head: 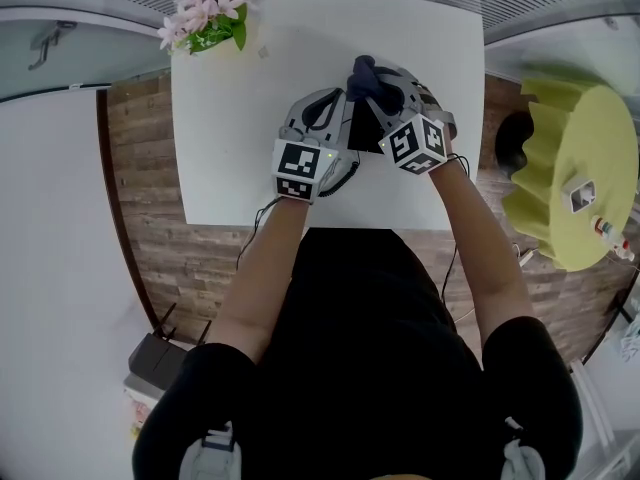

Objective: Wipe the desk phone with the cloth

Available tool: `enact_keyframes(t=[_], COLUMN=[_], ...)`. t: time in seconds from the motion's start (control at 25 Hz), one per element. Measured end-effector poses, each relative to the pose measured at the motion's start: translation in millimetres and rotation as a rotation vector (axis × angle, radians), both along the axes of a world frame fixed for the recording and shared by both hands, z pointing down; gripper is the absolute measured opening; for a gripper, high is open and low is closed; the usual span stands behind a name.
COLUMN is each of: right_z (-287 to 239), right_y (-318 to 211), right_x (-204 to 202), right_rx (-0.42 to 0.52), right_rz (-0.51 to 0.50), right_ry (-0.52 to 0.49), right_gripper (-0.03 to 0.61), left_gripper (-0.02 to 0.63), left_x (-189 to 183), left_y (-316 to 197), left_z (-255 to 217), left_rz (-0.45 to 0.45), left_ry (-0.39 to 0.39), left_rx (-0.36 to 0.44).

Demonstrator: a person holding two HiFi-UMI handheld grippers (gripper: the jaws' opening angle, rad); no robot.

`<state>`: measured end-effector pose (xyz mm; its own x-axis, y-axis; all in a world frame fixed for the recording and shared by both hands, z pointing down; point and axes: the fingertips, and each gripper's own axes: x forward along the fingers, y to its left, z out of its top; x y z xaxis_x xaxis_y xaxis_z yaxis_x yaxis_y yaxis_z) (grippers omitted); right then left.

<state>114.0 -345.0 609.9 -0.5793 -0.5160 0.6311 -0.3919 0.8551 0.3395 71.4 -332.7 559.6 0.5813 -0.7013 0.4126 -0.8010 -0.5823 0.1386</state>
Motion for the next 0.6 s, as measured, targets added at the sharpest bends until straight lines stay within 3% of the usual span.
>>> enact_keyframes(t=[0.6], right_z=[19], right_y=[38], right_x=[-4], right_rx=[-0.036], right_rz=[-0.045], right_ry=[0.011], right_gripper=[0.104], left_gripper=[0.009], left_x=[-3], left_y=[28], left_z=[30], left_rz=[-0.019], left_ry=[0.002], left_rx=[-0.044])
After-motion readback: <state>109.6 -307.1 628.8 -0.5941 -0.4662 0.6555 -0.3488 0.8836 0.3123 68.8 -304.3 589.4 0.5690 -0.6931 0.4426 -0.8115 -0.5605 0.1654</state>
